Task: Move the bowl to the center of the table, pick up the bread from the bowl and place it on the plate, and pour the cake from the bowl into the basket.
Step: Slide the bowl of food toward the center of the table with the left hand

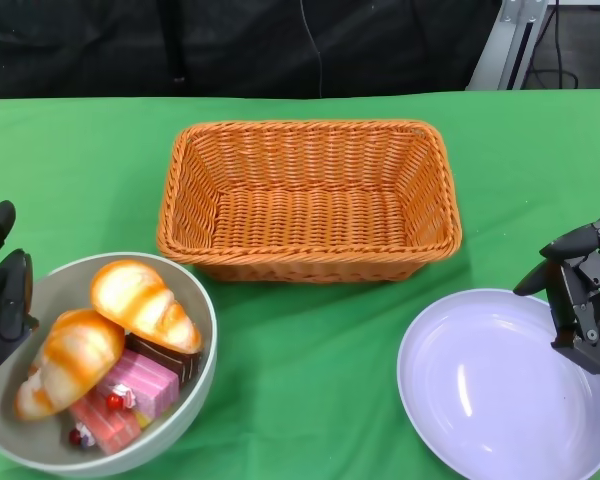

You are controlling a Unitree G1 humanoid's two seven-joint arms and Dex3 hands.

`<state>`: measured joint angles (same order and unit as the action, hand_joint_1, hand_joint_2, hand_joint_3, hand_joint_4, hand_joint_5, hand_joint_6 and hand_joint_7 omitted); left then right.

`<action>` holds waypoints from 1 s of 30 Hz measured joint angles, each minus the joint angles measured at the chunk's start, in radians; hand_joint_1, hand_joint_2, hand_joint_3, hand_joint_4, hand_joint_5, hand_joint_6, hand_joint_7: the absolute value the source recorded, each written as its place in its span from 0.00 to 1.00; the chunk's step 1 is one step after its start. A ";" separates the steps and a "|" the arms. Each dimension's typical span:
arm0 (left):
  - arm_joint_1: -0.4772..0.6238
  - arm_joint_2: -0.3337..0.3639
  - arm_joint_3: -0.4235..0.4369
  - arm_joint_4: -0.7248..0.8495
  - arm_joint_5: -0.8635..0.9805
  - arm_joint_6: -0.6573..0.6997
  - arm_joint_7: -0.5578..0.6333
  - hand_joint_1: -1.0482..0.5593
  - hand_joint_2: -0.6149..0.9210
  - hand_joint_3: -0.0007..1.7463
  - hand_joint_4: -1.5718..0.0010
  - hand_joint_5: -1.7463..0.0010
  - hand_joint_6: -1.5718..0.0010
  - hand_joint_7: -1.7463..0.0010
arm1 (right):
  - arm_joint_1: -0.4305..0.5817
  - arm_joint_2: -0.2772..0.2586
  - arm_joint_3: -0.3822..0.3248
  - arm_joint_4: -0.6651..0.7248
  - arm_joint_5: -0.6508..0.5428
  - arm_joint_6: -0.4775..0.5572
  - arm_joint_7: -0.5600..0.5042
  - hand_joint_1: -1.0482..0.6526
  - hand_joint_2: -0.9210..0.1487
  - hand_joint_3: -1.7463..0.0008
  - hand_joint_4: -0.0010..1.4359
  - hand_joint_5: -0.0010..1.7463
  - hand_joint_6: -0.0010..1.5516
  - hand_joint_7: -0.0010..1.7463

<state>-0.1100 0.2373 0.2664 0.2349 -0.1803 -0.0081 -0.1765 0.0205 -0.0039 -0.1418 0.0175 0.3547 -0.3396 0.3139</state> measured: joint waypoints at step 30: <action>0.003 0.007 0.055 -0.012 0.003 -0.073 0.041 0.06 1.00 0.40 0.83 0.99 0.87 1.00 | -0.001 0.001 0.000 0.016 0.003 -0.020 0.011 0.54 0.23 0.49 0.52 0.94 0.45 0.72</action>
<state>-0.1066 0.2447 0.3216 0.2234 -0.1776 -0.0807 -0.1351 0.0192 -0.0027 -0.1419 0.0332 0.3576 -0.3601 0.3245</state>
